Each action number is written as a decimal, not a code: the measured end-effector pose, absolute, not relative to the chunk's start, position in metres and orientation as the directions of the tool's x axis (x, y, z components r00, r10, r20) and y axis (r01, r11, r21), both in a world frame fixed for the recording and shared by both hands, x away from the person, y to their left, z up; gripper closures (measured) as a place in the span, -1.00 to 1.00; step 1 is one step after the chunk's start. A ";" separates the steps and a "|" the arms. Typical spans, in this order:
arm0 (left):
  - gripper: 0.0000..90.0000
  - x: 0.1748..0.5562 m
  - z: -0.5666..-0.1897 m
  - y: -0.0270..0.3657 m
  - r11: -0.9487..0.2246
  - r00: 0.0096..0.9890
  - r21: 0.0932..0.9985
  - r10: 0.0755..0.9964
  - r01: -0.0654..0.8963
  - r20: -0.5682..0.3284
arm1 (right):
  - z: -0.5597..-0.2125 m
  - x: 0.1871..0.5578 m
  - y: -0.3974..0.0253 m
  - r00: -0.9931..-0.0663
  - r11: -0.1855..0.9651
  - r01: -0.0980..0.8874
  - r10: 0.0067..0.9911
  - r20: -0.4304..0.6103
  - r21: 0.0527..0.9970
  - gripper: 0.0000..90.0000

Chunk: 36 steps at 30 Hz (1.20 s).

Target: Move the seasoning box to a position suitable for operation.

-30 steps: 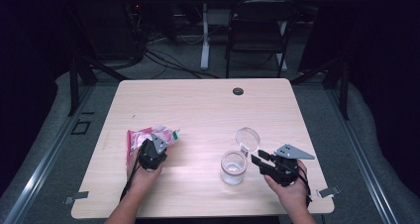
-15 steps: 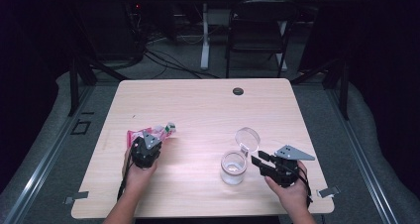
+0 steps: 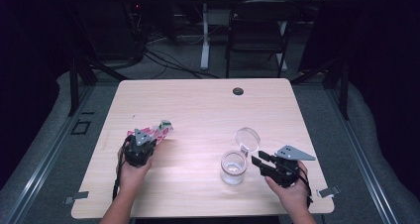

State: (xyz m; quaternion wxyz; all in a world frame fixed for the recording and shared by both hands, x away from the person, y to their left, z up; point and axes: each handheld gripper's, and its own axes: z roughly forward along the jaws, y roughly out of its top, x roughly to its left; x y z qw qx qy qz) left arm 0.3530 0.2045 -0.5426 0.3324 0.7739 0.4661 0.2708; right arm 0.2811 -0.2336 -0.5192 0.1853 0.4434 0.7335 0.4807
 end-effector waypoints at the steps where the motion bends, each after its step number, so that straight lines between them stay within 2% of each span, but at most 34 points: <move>1: 0.99 0.352 -0.541 0.206 -0.348 0.419 0.767 0.901 0.539 0.113 | -0.519 0.281 -0.234 -0.537 0.145 0.473 0.829 0.154 0.869 0.39; 26: 1.00 0.333 -0.506 0.255 -0.180 0.302 0.850 0.953 0.495 0.026 | -0.519 0.281 -0.233 -0.537 0.139 0.469 0.829 0.156 0.872 0.39; 36: 1.00 0.332 -0.493 0.264 -0.157 0.269 0.871 0.963 0.465 0.030 | -0.519 0.281 -0.233 -0.538 0.140 0.469 0.828 0.156 0.872 0.39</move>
